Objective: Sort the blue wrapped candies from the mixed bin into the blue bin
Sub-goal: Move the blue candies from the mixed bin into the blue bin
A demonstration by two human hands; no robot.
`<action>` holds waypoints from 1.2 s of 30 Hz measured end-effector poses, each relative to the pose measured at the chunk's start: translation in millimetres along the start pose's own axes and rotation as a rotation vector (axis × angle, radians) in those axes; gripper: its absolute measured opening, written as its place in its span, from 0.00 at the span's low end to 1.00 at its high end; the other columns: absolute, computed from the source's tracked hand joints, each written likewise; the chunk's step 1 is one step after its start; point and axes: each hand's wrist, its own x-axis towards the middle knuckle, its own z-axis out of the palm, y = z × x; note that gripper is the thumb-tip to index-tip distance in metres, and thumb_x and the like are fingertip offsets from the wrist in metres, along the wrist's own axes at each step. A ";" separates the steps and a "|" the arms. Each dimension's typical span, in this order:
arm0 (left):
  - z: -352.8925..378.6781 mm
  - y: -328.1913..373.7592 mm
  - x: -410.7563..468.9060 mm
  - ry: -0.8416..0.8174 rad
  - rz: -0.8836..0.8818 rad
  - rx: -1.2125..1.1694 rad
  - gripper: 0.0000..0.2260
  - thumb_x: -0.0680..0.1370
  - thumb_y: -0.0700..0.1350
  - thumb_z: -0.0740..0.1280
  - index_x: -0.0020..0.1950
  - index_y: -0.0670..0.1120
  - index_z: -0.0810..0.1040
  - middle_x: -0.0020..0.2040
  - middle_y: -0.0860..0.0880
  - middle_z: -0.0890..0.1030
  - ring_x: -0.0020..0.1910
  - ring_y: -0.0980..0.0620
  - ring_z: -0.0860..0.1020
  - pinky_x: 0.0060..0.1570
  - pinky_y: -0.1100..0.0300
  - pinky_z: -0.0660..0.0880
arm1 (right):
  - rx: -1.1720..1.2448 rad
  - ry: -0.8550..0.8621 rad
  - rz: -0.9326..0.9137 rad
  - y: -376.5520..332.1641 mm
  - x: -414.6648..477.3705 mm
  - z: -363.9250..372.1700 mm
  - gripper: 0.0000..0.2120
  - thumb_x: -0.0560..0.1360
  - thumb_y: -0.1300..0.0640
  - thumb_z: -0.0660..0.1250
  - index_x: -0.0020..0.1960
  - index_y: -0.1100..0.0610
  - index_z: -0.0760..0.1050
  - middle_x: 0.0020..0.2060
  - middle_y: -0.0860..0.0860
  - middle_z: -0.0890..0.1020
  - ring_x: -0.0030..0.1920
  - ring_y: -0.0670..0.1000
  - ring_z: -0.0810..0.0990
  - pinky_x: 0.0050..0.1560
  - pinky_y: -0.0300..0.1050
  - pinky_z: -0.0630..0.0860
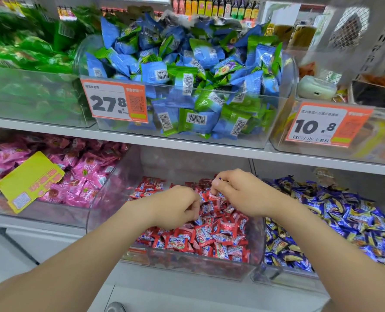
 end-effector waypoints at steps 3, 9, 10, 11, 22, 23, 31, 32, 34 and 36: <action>-4.3 -2.9 -3.6 -0.032 -0.011 -0.017 0.09 0.82 0.45 0.69 0.62 0.50 0.79 0.56 0.55 0.79 0.48 0.63 0.75 0.51 0.65 0.71 | -0.014 -0.009 -0.003 -4.6 -0.6 2.9 0.13 0.87 0.54 0.59 0.53 0.50 0.82 0.33 0.47 0.81 0.29 0.40 0.76 0.32 0.33 0.68; 2.0 0.7 2.6 -0.029 0.023 0.117 0.10 0.78 0.50 0.75 0.58 0.53 0.85 0.54 0.54 0.79 0.56 0.53 0.77 0.58 0.58 0.74 | -0.056 0.003 0.022 -8.1 -7.2 9.9 0.15 0.86 0.59 0.57 0.59 0.50 0.83 0.39 0.44 0.82 0.30 0.38 0.76 0.31 0.30 0.67; 1.2 0.9 3.7 0.012 0.013 0.110 0.06 0.77 0.50 0.75 0.52 0.51 0.86 0.51 0.53 0.80 0.53 0.52 0.78 0.56 0.56 0.75 | -0.042 0.019 0.037 -8.6 -8.3 8.8 0.15 0.86 0.59 0.56 0.59 0.50 0.82 0.36 0.45 0.81 0.28 0.38 0.76 0.30 0.31 0.67; -1.2 0.6 3.8 0.051 0.000 0.086 0.06 0.78 0.52 0.74 0.49 0.50 0.85 0.48 0.53 0.81 0.49 0.52 0.79 0.54 0.54 0.76 | -0.026 0.035 0.054 -9.0 -8.5 6.9 0.15 0.86 0.59 0.56 0.59 0.51 0.82 0.33 0.46 0.80 0.27 0.38 0.75 0.29 0.32 0.67; -21.7 50.9 -14.7 0.446 -0.111 -0.426 0.09 0.74 0.54 0.78 0.44 0.52 0.80 0.37 0.55 0.82 0.31 0.61 0.75 0.36 0.67 0.71 | 0.395 0.092 0.224 -9.7 -34.6 -18.8 0.12 0.81 0.43 0.71 0.49 0.52 0.85 0.21 0.44 0.71 0.24 0.46 0.70 0.29 0.41 0.72; -19.2 56.9 -13.6 0.410 -0.114 -0.470 0.08 0.75 0.51 0.75 0.47 0.53 0.78 0.40 0.54 0.82 0.30 0.60 0.73 0.36 0.63 0.73 | 0.427 0.092 0.266 -5.0 -41.9 -24.6 0.13 0.80 0.43 0.72 0.49 0.53 0.85 0.24 0.46 0.73 0.25 0.47 0.71 0.30 0.42 0.73; 7.1 139.3 19.2 0.327 0.222 -0.357 0.19 0.81 0.36 0.67 0.62 0.59 0.70 0.60 0.58 0.70 0.54 0.62 0.75 0.51 0.70 0.69 | 0.080 0.257 0.423 84.7 -96.0 -53.6 0.05 0.82 0.50 0.69 0.58 0.45 0.79 0.43 0.50 0.84 0.34 0.47 0.83 0.38 0.48 0.80; 12.4 148.5 29.8 0.335 0.239 -0.350 0.19 0.80 0.38 0.69 0.62 0.59 0.70 0.60 0.58 0.70 0.55 0.59 0.75 0.55 0.65 0.71 | 0.051 0.243 0.414 92.5 -101.6 -55.0 0.08 0.82 0.51 0.69 0.60 0.43 0.79 0.48 0.49 0.85 0.41 0.47 0.85 0.44 0.47 0.81; 20.7 161.6 51.1 0.337 0.257 -0.316 0.18 0.80 0.44 0.73 0.65 0.58 0.71 0.63 0.57 0.69 0.60 0.56 0.75 0.63 0.56 0.72 | 0.030 0.217 0.381 98.7 -112.8 -60.2 0.14 0.82 0.53 0.68 0.66 0.42 0.78 0.58 0.45 0.85 0.57 0.45 0.84 0.57 0.48 0.81; 27.1 167.1 68.3 0.319 0.276 -0.190 0.19 0.81 0.48 0.71 0.70 0.53 0.72 0.68 0.54 0.71 0.67 0.52 0.73 0.69 0.52 0.69 | -0.009 0.193 0.359 96.8 -121.3 -65.8 0.16 0.84 0.55 0.64 0.68 0.41 0.77 0.56 0.44 0.86 0.54 0.47 0.84 0.57 0.49 0.80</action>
